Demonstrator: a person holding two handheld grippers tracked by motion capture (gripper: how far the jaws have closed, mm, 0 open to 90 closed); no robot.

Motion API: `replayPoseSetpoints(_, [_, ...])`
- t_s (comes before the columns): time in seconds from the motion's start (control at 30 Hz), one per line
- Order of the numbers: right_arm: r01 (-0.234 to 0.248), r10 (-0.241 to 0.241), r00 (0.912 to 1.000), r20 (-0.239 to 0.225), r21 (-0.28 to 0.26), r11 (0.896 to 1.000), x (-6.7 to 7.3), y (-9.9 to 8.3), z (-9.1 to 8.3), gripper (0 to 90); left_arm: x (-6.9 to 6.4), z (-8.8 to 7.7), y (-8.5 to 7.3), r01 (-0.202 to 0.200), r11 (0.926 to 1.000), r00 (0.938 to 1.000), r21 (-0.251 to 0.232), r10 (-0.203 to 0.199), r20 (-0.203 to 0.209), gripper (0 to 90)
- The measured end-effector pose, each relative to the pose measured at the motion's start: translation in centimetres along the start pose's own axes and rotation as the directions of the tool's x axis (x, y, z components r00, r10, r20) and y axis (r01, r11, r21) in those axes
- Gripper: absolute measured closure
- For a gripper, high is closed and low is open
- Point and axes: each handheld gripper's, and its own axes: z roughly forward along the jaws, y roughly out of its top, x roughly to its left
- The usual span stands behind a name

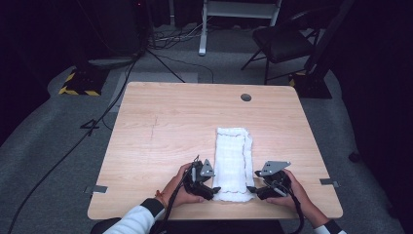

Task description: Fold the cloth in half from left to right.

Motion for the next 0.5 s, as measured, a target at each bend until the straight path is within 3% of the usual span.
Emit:
replayPoseSetpoints(0.2, [-0.045, 0.047, 0.998, 0.042, -0.056, 0.997, -1.7, 0.5, -0.9, 35.1, -0.7, -0.9, -0.6, -0.026, 0.9997, 0.9996, 0.0, 0.026, 0.01, 22.8])
replayPoseSetpoints(0.27, [-0.058, 0.063, 0.9956, 0.07, -0.072, 0.996, -2.6, 1.1, -1.0, 36.0, -0.6, -1.2, -0.4, -0.033, 0.9994, 0.9991, -0.007, 0.033, 0.025, 20.1])
replayPoseSetpoints(0.33, [-0.045, 0.055, 0.992, 0.114, -0.089, 0.995, -3.8, 2.1, -1.0, 37.2, -0.3, -1.4, 0.1, -0.057, 0.9983, 0.9983, -0.011, 0.057, 0.014, 19.9])
replayPoseSetpoints(0.5, [-0.071, 0.091, 0.9835, 0.156, -0.13, 0.989, -6.9, 4.3, -0.6, 39.5, 2.4, -1.8, 2.2, -0.047, 0.997, 0.9981, -0.062, 0.044, -0.043, 19.8])
